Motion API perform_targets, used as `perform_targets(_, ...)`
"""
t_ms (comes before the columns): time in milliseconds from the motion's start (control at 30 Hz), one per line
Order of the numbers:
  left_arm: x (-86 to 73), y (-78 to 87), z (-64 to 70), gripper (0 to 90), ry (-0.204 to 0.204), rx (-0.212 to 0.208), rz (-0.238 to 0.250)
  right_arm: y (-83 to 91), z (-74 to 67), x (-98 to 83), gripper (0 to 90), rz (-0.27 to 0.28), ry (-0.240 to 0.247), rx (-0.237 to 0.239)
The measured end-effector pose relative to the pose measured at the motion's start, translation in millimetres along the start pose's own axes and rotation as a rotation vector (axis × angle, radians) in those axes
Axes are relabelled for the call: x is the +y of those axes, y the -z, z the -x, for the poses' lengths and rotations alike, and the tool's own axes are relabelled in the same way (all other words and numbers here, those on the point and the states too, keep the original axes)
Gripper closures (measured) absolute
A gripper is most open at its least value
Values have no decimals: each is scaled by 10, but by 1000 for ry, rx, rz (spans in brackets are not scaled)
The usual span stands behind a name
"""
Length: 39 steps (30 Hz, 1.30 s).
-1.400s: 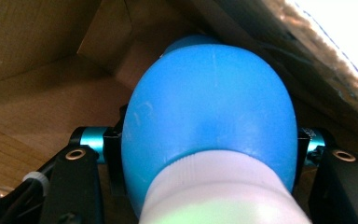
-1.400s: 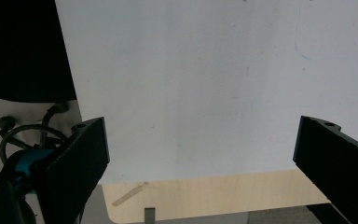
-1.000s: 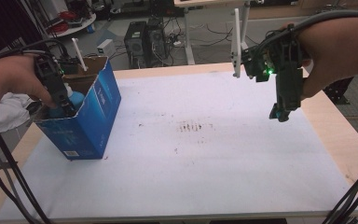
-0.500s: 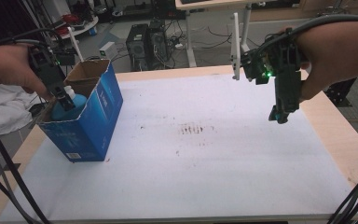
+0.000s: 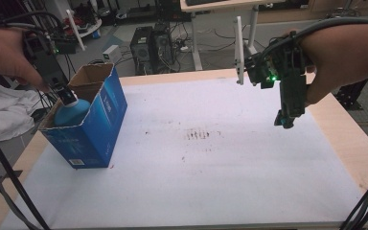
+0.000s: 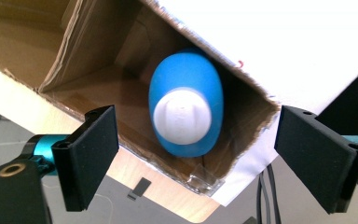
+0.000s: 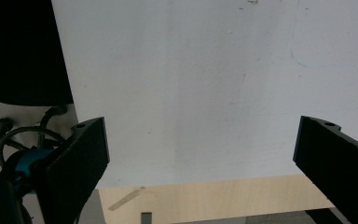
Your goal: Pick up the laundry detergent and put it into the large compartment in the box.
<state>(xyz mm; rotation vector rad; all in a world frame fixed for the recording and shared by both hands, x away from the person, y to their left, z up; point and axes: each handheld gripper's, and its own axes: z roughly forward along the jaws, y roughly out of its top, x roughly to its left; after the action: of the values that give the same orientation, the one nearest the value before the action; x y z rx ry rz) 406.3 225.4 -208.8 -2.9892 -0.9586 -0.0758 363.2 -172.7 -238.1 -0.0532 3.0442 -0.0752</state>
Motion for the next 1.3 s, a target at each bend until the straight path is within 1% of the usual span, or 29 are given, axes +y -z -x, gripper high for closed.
perform_targets(100,28,39,51,111,-14,-1,11,3,1,-2,24,1,1,1)
perform_targets(200,71,73,111,94,-46,0,15,14,1,-3,24,-1,-6,0)
perform_targets(233,88,83,130,86,-64,-4,11,15,3,-3,24,-1,-3,-1)
perform_targets(267,108,88,159,85,-72,-12,16,16,3,-1,24,0,-1,-1)
perform_targets(333,141,101,199,83,-93,-10,13,16,7,3,24,3,6,1)
perform_targets(367,166,109,226,77,-108,-14,12,16,5,6,24,1,4,2)
perform_targets(433,201,113,271,72,-123,-19,14,17,8,12,24,-2,2,2)
perform_targets(500,241,115,316,59,-150,-21,13,12,8,16,24,2,1,4)
perform_targets(633,337,105,452,17,-239,-27,17,11,16,21,24,-1,4,5)
perform_targets(800,452,56,641,16,-327,-39,9,8,26,29,24,3,7,4)
perform_targets(900,514,16,751,17,-391,-40,9,6,26,32,24,-2,1,6)
perform_targets(967,557,-25,832,17,-419,-49,12,6,27,33,24,-1,-4,6)
perform_targets(1000,575,-41,864,16,-435,-45,14,6,35,33,24,-1,1,6)
perform_targets(1033,589,-52,884,17,-447,-45,13,5,37,32,24,-1,0,7)
perform_targets(1067,589,-52,884,16,-447,-45,13,5,37,32,24,-1,0,7)
perform_targets(1100,614,-87,923,16,-465,-46,20,4,37,33,24,-1,-3,6)
perform_targets(1133,627,-103,941,17,-475,-42,21,3,37,35,24,-2,-9,4)
perform_targets(1300,698,-170,995,17,-503,-34,34,12,26,43,24,0,-14,5)
